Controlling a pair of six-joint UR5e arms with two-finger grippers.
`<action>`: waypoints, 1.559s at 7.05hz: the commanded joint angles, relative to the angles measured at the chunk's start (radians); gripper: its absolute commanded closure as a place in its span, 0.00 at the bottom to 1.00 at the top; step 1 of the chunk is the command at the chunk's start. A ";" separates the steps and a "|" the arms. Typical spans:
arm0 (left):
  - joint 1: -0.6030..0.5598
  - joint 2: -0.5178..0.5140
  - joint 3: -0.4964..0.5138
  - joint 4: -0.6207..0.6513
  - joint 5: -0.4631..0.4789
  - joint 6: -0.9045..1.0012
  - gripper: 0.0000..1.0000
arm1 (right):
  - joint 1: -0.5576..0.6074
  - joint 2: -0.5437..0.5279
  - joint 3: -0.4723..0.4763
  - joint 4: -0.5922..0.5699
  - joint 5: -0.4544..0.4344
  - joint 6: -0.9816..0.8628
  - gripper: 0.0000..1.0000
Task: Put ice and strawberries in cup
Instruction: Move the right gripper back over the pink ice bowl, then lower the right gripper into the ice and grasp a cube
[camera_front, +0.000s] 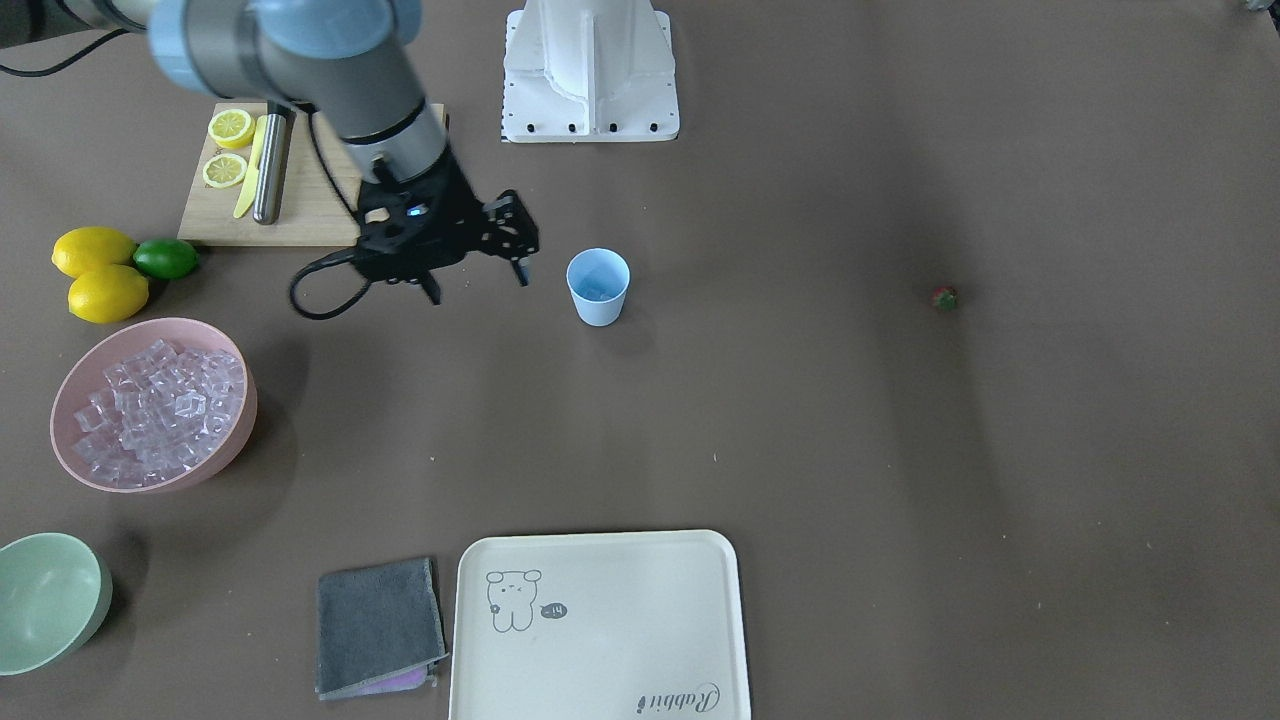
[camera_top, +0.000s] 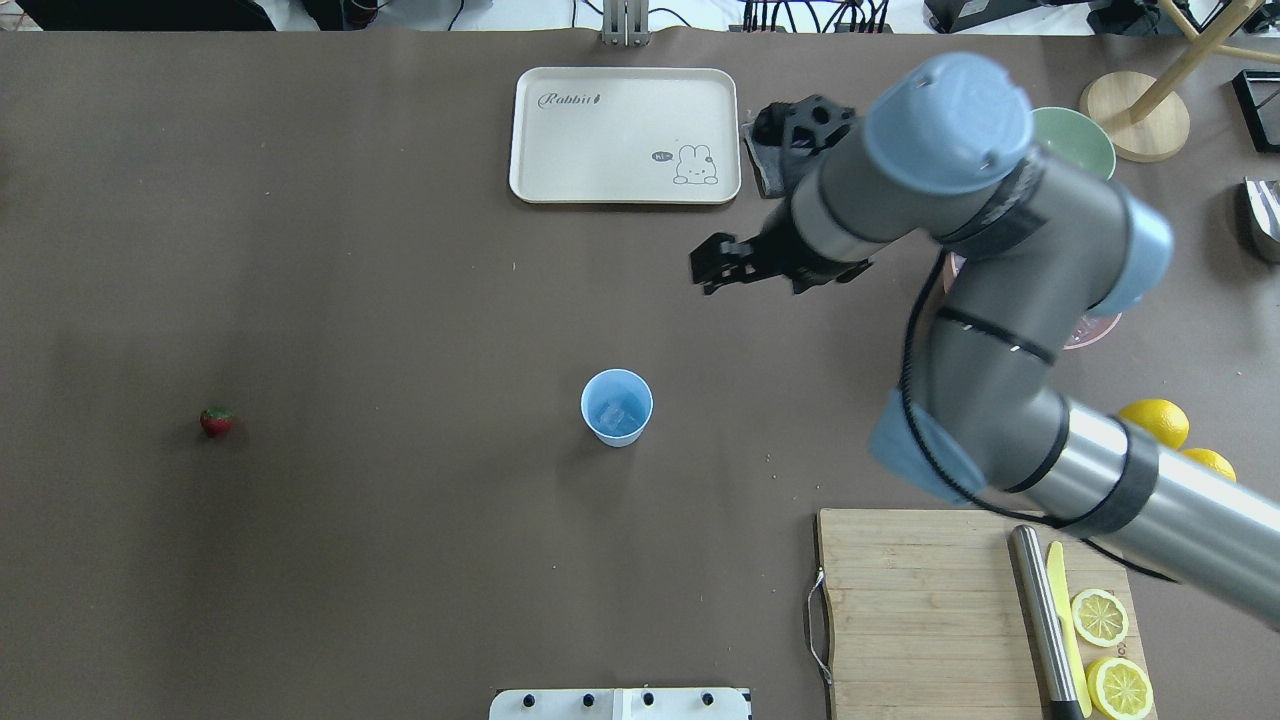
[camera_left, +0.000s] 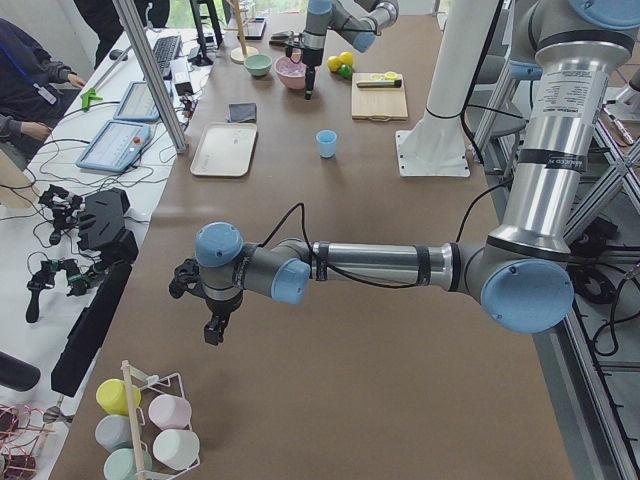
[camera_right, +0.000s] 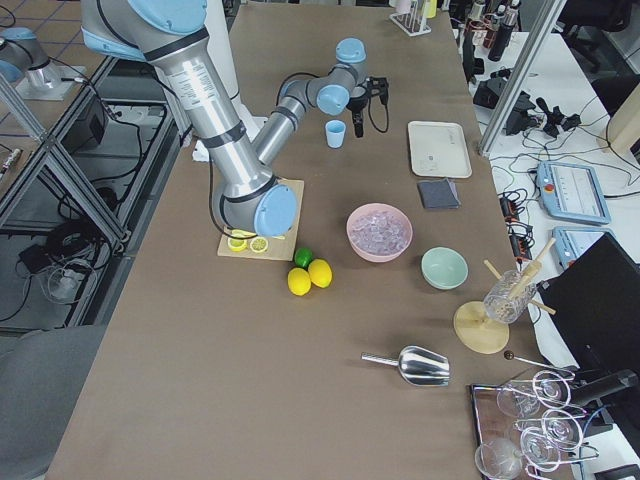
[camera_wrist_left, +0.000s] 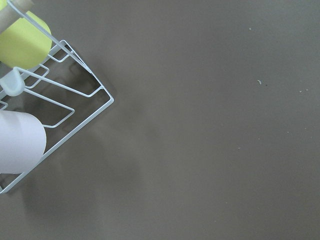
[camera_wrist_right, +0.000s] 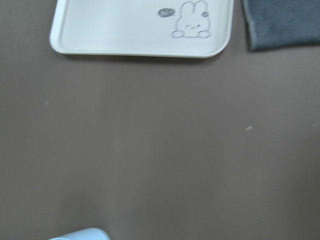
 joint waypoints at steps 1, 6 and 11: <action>0.000 -0.001 -0.004 -0.001 0.000 -0.001 0.02 | 0.263 -0.164 -0.017 -0.045 0.177 -0.538 0.01; 0.002 -0.017 0.009 -0.001 0.000 -0.001 0.02 | 0.318 -0.190 -0.212 -0.059 0.148 -0.493 0.02; 0.003 -0.027 0.008 -0.001 0.000 0.001 0.02 | 0.275 -0.186 -0.212 -0.057 0.104 0.284 0.02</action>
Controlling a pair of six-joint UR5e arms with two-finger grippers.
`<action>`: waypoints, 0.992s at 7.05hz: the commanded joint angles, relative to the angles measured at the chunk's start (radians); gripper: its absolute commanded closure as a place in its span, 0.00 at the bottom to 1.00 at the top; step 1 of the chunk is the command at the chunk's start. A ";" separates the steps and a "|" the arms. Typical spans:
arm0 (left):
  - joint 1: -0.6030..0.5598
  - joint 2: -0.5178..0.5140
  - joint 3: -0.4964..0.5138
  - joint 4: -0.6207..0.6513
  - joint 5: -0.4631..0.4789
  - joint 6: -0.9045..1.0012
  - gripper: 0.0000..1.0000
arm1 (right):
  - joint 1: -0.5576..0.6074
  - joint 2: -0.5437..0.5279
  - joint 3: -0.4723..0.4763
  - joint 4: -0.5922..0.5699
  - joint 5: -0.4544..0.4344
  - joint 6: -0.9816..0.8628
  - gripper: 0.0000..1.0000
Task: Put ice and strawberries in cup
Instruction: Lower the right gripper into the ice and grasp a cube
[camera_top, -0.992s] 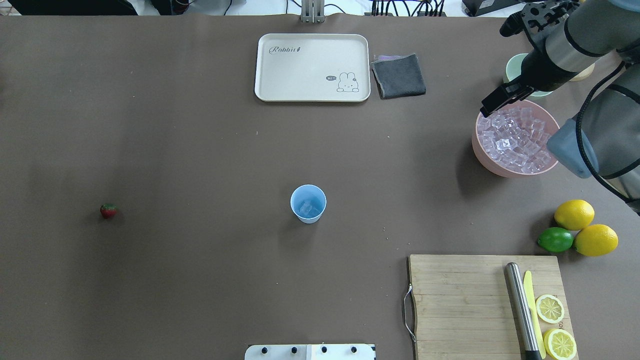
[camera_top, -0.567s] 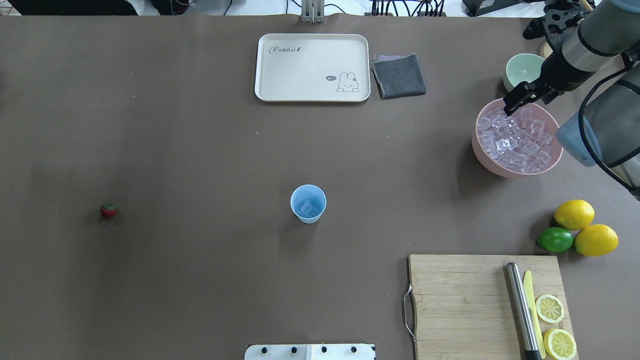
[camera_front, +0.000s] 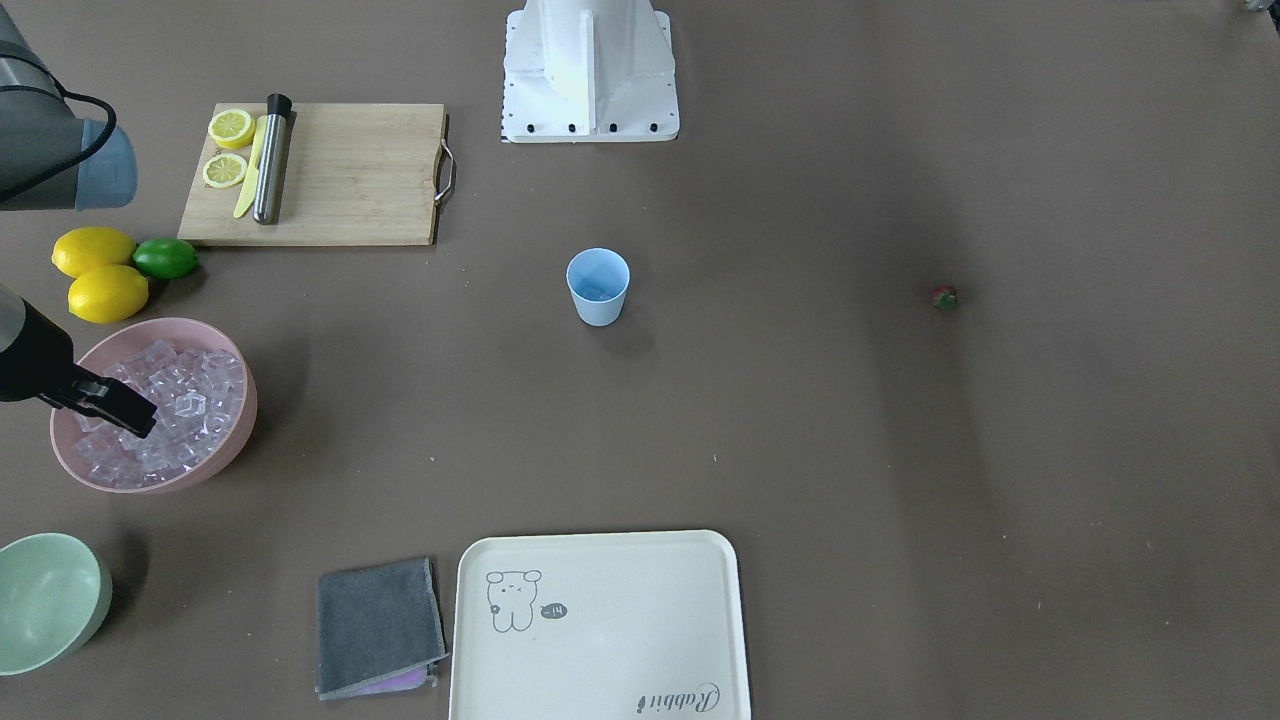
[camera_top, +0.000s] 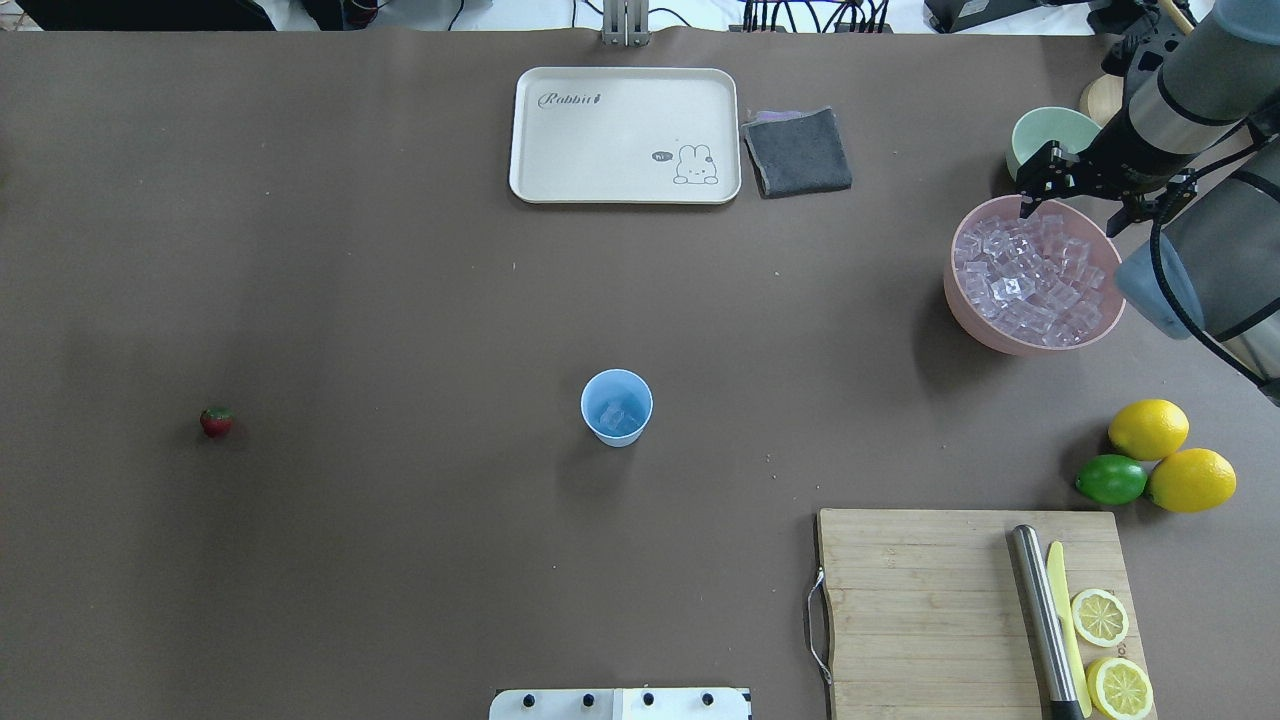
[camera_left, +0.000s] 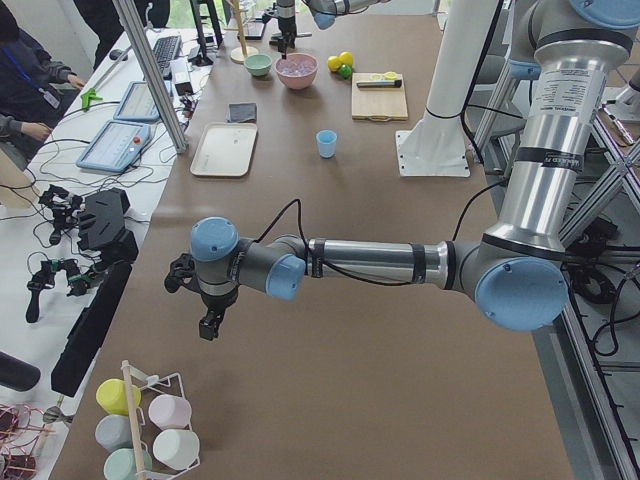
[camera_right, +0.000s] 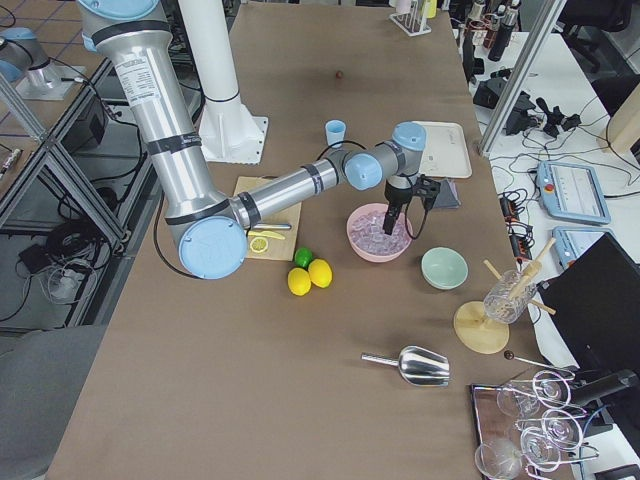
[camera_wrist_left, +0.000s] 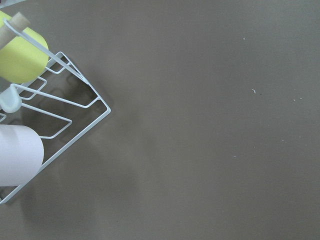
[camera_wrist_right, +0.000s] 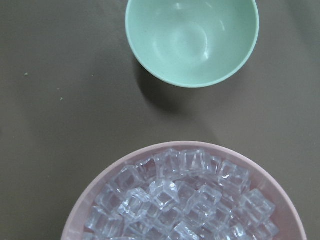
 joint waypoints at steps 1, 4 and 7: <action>0.001 -0.010 -0.003 0.000 0.002 0.001 0.02 | -0.069 0.013 0.001 0.001 -0.044 0.231 0.02; 0.001 -0.033 -0.003 0.000 0.002 0.001 0.02 | -0.129 -0.002 0.013 -0.001 -0.116 0.301 0.11; 0.006 -0.042 0.000 0.000 0.002 0.001 0.02 | -0.128 -0.063 0.080 -0.001 -0.114 0.293 0.37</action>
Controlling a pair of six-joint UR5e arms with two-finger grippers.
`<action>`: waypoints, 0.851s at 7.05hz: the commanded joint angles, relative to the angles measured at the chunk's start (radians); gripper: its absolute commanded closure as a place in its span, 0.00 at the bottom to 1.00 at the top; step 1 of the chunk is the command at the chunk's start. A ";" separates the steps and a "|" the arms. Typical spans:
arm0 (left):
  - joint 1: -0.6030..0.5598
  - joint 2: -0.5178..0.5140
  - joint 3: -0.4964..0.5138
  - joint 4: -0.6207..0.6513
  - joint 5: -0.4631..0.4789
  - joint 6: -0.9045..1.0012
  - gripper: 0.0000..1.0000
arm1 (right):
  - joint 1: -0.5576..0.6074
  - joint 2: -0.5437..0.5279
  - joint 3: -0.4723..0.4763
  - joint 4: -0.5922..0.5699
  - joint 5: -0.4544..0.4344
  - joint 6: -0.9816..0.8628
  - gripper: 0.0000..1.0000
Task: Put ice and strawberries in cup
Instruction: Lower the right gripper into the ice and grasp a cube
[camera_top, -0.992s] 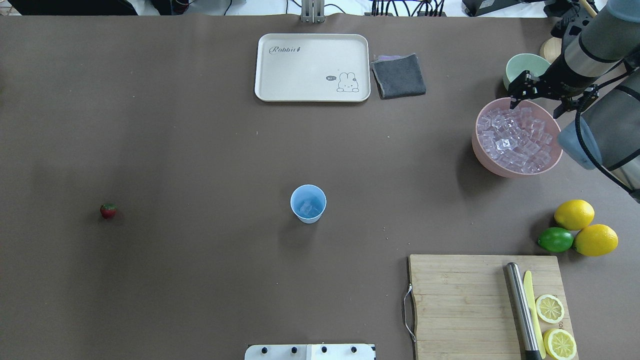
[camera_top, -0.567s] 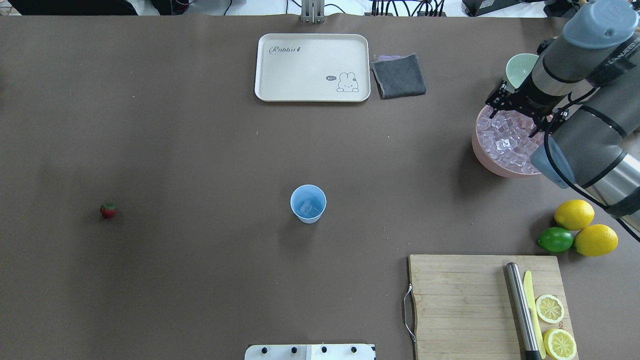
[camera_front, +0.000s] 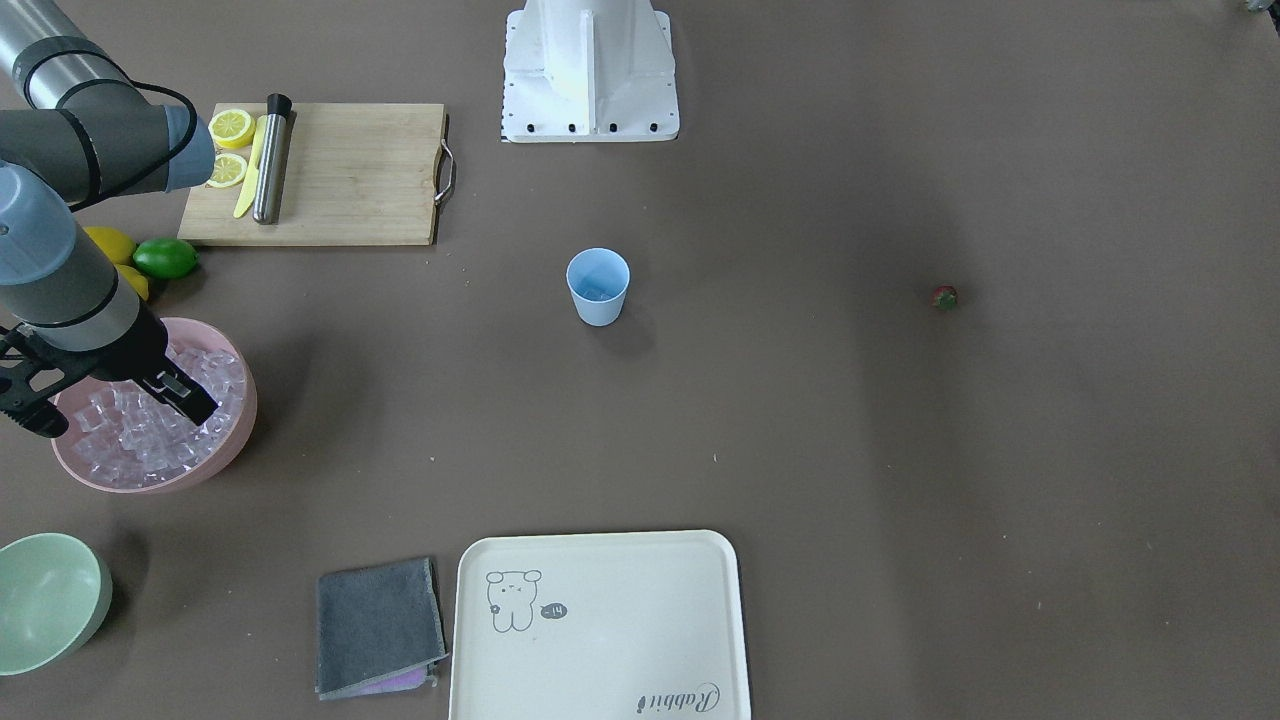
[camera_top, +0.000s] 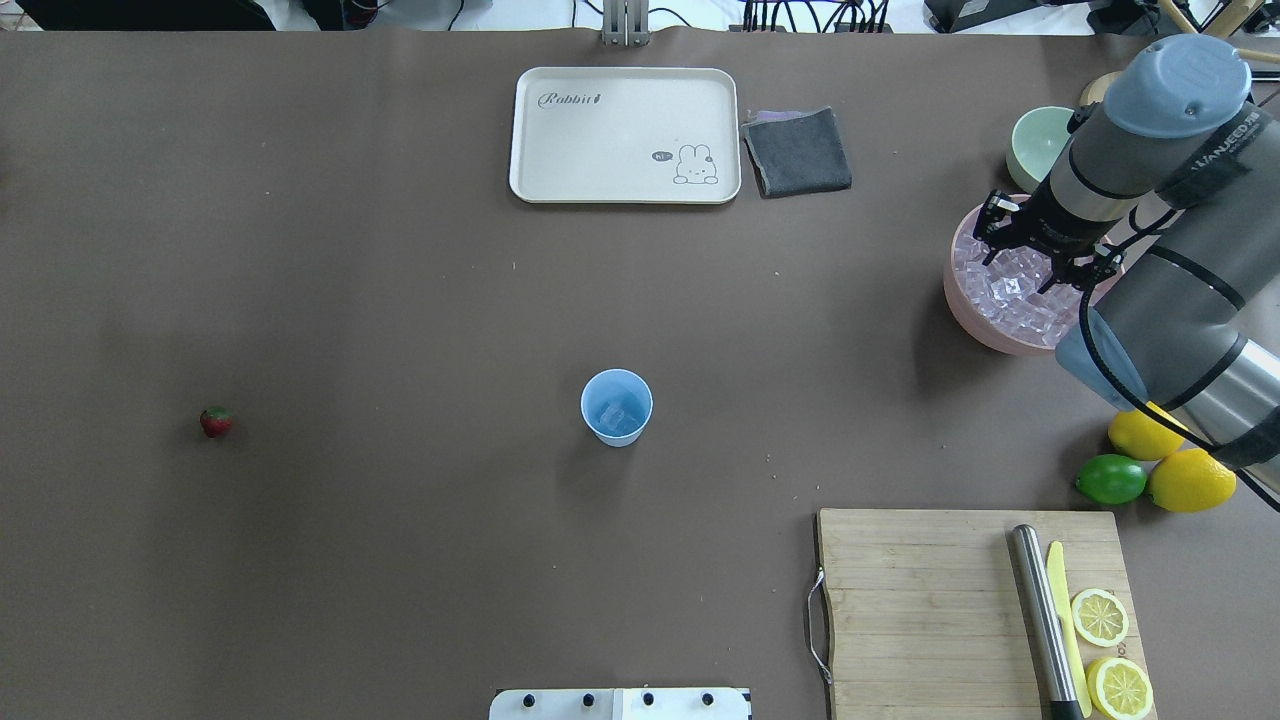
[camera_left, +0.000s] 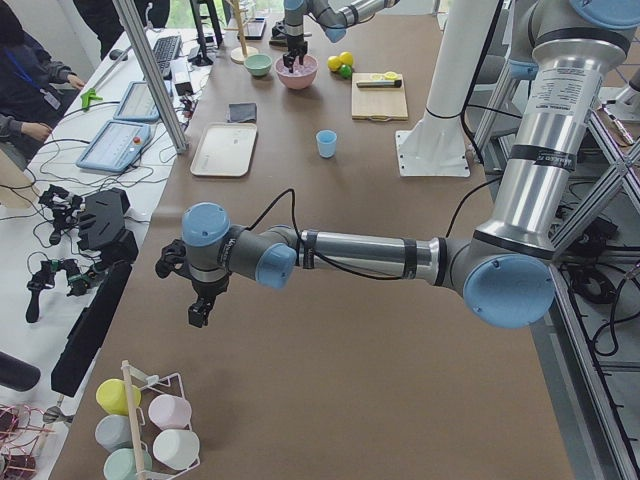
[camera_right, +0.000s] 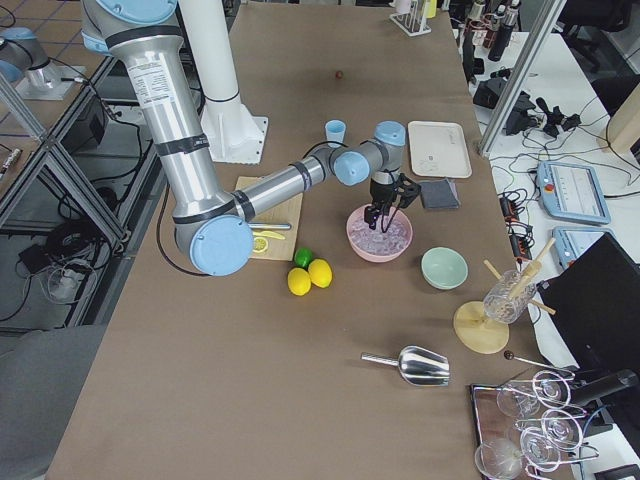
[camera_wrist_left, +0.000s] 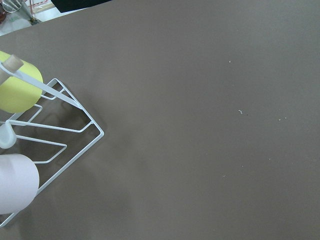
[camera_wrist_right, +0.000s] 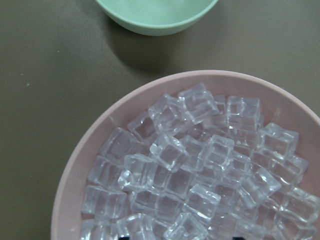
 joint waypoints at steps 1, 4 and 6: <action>0.002 -0.004 0.001 0.000 0.000 0.000 0.02 | -0.003 -0.032 0.022 0.000 -0.001 -0.004 0.37; 0.002 -0.002 0.001 0.000 0.000 0.000 0.02 | -0.033 -0.014 0.008 0.002 -0.004 -0.004 0.34; 0.002 -0.002 0.001 0.000 0.000 0.000 0.02 | -0.049 0.003 -0.019 0.002 -0.012 -0.004 0.34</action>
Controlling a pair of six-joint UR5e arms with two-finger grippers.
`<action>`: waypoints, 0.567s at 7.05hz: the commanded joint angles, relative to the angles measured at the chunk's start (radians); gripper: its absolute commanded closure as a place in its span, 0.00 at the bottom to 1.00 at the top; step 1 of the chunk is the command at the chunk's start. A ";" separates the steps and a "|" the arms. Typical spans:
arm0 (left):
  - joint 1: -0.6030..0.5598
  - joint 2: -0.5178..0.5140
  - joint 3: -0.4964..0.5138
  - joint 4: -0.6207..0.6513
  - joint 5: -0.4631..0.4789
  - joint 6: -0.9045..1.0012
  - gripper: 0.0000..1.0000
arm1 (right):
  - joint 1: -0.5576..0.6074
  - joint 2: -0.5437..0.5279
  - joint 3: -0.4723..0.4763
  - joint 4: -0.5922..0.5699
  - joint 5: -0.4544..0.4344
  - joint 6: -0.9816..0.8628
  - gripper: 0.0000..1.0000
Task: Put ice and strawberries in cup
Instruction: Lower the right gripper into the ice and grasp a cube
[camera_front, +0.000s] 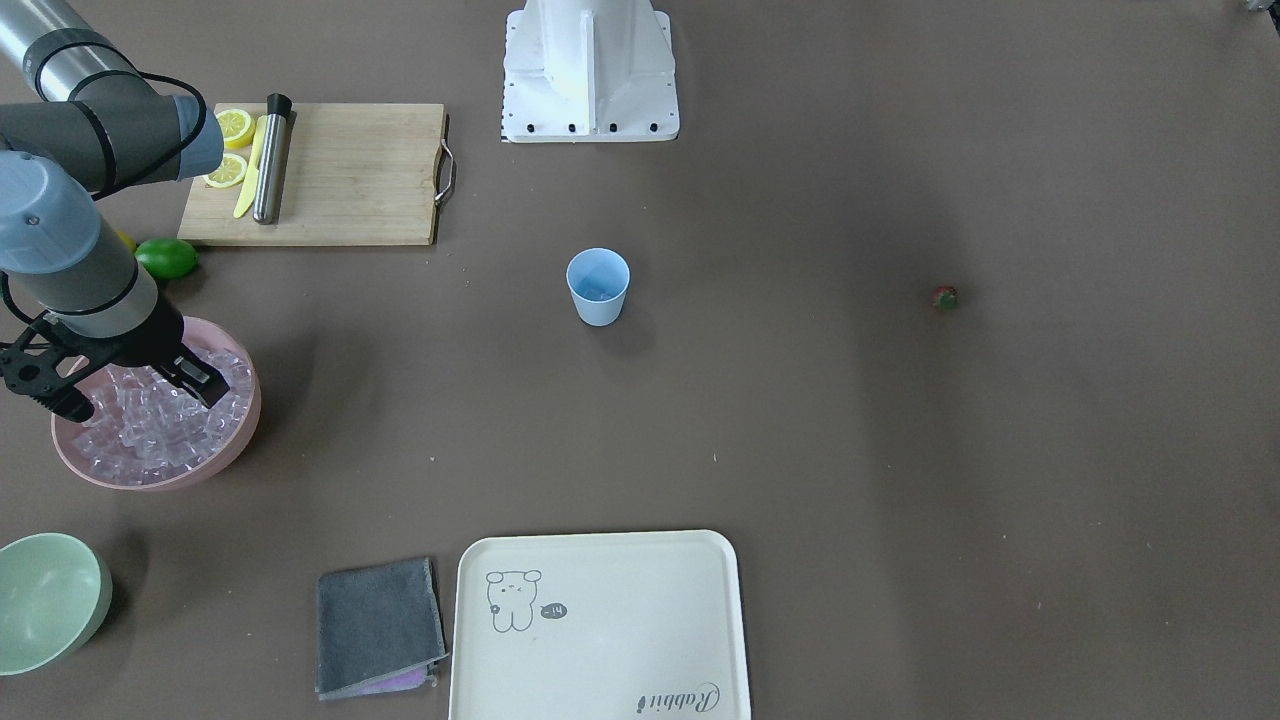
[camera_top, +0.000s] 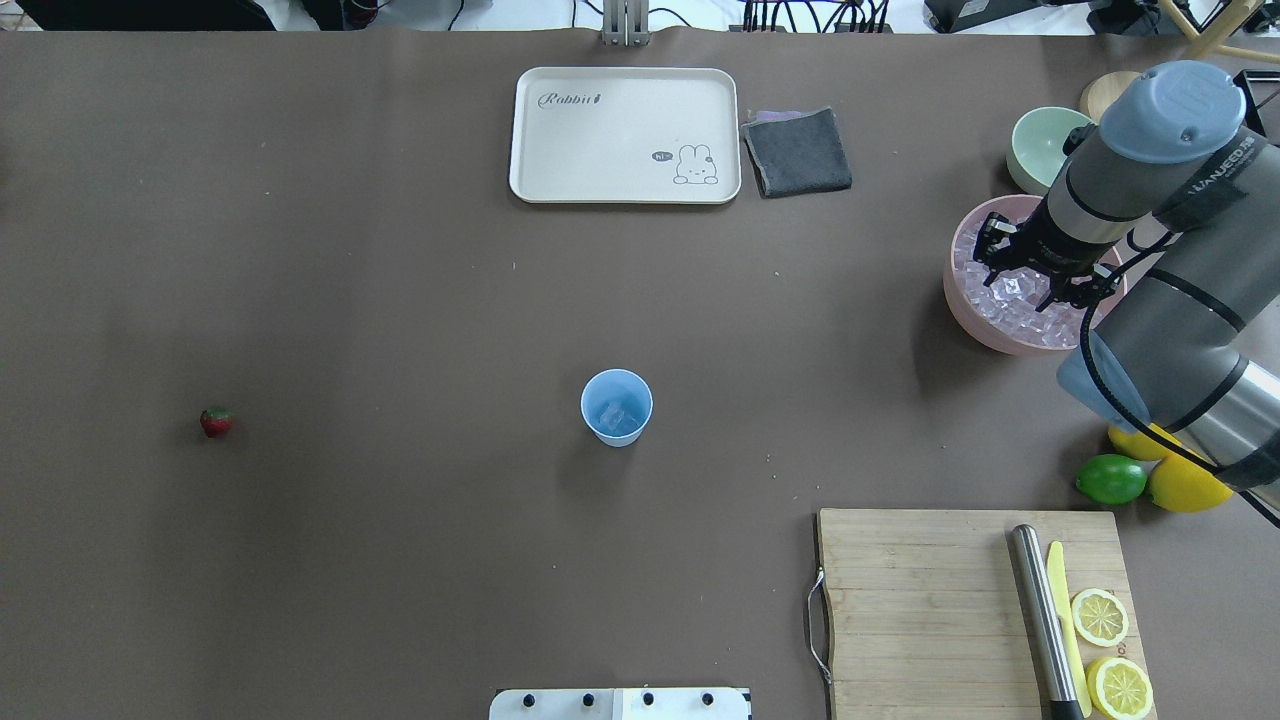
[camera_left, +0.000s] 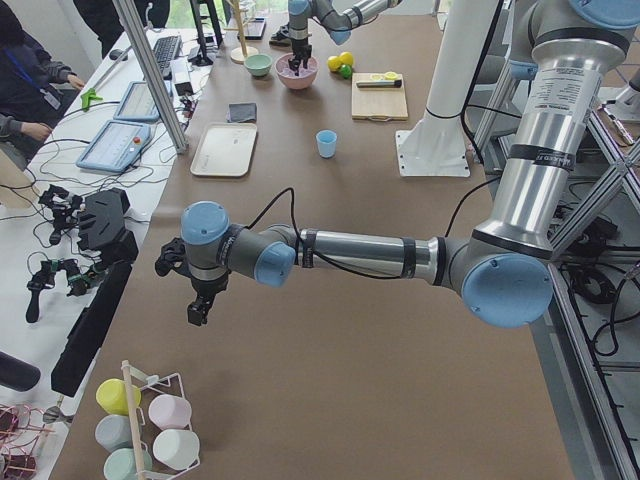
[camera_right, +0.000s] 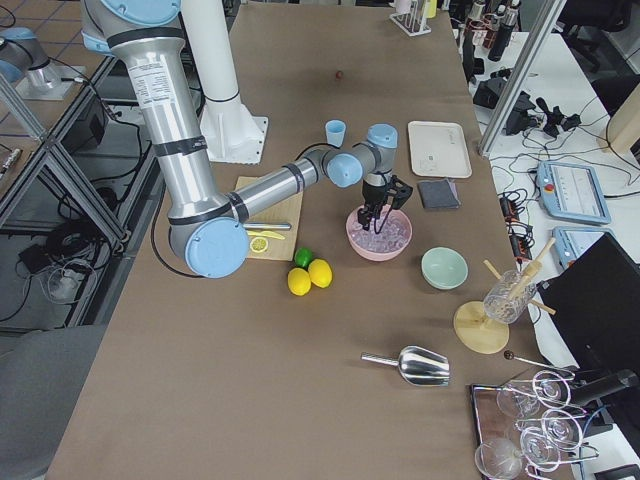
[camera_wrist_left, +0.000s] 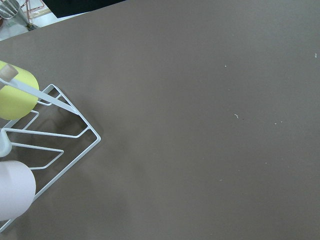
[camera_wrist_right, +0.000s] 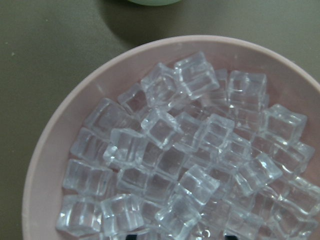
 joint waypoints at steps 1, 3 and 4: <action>0.000 0.000 0.000 0.000 0.000 0.000 0.02 | -0.008 0.008 -0.016 0.000 -0.006 0.000 0.34; 0.000 0.000 -0.003 0.000 0.000 -0.002 0.02 | 0.013 0.010 -0.013 -0.001 -0.003 -0.015 0.34; 0.000 0.000 -0.006 0.000 0.000 -0.002 0.02 | 0.041 0.010 -0.009 -0.001 0.003 -0.034 0.34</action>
